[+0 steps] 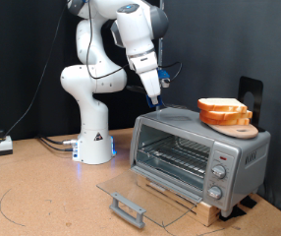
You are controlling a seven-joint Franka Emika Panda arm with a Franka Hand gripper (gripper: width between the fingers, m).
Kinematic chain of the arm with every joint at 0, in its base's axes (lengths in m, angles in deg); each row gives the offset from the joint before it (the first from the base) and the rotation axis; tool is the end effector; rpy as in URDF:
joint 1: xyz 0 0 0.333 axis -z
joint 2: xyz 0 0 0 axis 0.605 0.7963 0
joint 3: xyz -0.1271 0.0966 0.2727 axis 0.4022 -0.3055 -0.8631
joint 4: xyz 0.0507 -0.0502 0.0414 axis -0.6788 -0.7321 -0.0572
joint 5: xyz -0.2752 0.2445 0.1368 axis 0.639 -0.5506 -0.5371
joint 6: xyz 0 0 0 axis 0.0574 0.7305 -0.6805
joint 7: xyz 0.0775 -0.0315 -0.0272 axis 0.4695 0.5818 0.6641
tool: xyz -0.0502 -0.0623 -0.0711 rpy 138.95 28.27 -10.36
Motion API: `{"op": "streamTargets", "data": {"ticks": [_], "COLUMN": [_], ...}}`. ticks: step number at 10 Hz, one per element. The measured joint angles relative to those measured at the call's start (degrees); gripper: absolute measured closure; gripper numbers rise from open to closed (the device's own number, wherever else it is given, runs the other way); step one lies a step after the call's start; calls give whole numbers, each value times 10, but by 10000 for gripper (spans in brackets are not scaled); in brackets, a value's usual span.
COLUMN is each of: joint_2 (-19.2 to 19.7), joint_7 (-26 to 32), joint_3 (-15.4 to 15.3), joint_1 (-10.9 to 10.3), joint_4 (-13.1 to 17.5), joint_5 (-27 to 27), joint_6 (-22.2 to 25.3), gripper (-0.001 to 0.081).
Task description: Make a piece of toast with the oven
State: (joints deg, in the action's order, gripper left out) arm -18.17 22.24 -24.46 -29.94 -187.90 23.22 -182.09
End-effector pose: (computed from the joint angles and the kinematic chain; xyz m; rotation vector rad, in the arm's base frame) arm 0.2974 0.0828 0.4239 -2.7571 -0.6914 -0.1808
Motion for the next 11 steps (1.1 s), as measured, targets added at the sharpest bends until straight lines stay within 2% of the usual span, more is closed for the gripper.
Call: {"op": "streamTargets", "data": {"ticks": [3,7,11], "joint_2": [4,-4,-10], "joint_7": [1,7,12], "joint_3": [-6,9,18], "joint_1": [-6,-6,-6], "joint_4": [6,15,17], "joint_5": [-25,-27,-27], "joint_6": [-4,14,6], "gripper": [413,413,413]}}
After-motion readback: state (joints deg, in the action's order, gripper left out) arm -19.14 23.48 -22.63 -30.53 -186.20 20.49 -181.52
